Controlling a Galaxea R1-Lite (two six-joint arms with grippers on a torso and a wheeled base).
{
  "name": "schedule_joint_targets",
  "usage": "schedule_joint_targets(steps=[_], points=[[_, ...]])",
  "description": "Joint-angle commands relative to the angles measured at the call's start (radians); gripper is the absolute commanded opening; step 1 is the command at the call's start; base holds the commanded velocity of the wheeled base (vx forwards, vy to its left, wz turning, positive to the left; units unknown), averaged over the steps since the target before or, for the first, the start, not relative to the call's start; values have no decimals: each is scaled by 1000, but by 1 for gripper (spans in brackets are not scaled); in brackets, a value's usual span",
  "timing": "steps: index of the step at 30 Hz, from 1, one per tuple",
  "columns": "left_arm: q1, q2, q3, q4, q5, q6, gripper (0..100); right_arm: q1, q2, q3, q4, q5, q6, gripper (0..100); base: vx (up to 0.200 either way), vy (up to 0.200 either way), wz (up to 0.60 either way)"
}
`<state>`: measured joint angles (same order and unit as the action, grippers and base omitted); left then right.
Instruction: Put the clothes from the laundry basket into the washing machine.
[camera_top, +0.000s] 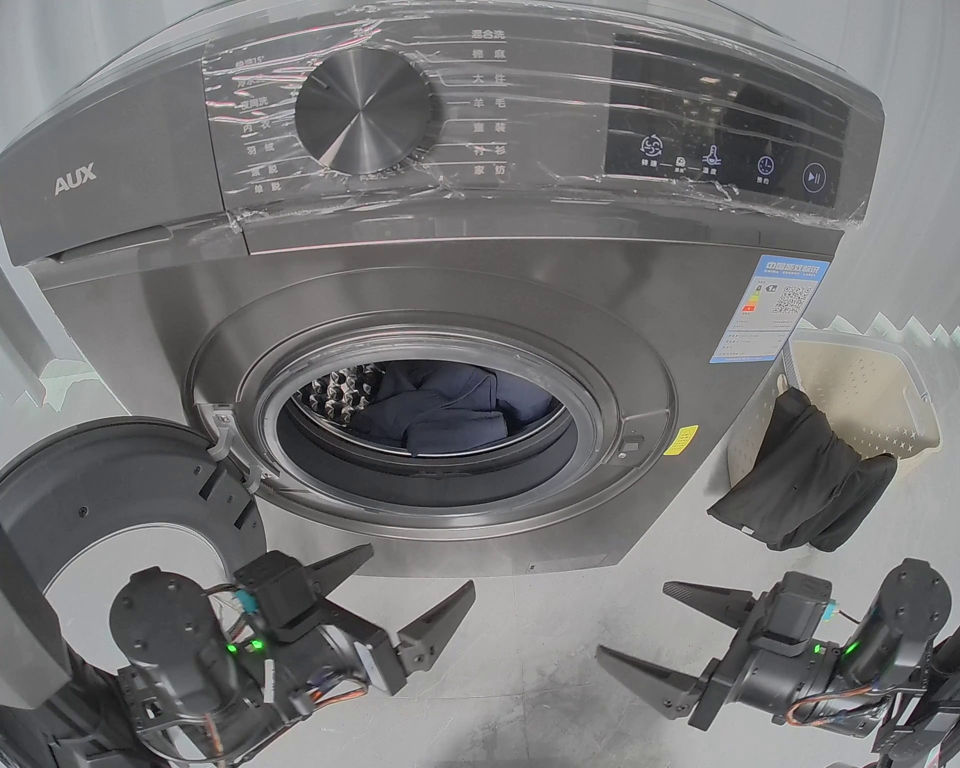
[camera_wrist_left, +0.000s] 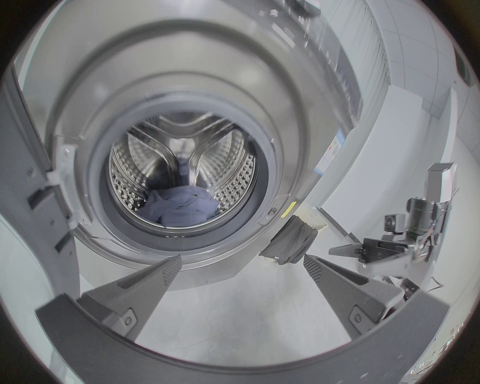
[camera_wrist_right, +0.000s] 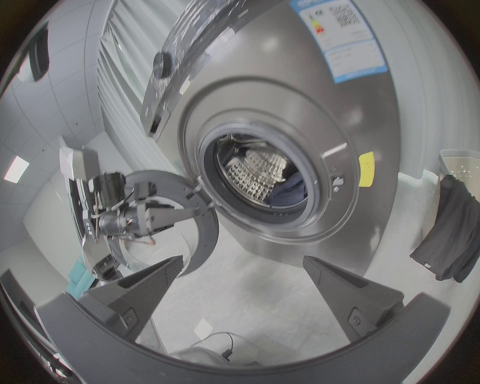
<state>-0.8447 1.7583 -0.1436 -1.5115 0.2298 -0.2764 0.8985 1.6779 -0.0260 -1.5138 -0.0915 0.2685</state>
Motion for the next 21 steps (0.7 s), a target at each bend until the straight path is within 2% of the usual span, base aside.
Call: schedule_joint_targets(steps=[1,4,8,9,10,11,13,14,16,17,19,20,21], points=[[-17,-250,144,-12,11,-3,100,-38,-193,26,55,-40,9,100,0,0,0],[-1,-373,144,91,23,-4,100,-82,-219,26,61,-42,0,100,0,0,0],[15,-539,144,261,25,6,100,-115,-294,26,113,-39,-45,100,0,0,0],[21,-589,144,323,28,6,100,-139,-330,26,158,-39,-54,100,-200,0,0],[22,-594,144,330,28,8,100,-142,-334,26,164,-39,-55,100,-200,0,0],[45,-662,144,419,28,6,100,-184,-395,26,248,-37,-60,100,-200,0,0],[78,-757,144,528,20,9,100,-231,-491,26,373,-31,-71,100,-200,0,0],[90,-801,144,570,17,13,100,-250,-537,26,431,-25,-78,100,-200,0,0],[96,-823,144,588,16,14,100,-260,-558,26,460,-19,-83,100,-200,0,0],[134,-905,144,675,8,37,100,-317,-673,26,620,16,-94,100,-200,0,0],[170,-951,144,737,6,59,100,-368,-776,26,741,33,-111,100,-200,0,0],[170,-951,144,737,6,59,100,-368,-776,26,741,33,-111,100,-200,0,0],[200,-993,144,774,6,77,100,-417,-854,26,824,35,-130,100,-200,0,0]])
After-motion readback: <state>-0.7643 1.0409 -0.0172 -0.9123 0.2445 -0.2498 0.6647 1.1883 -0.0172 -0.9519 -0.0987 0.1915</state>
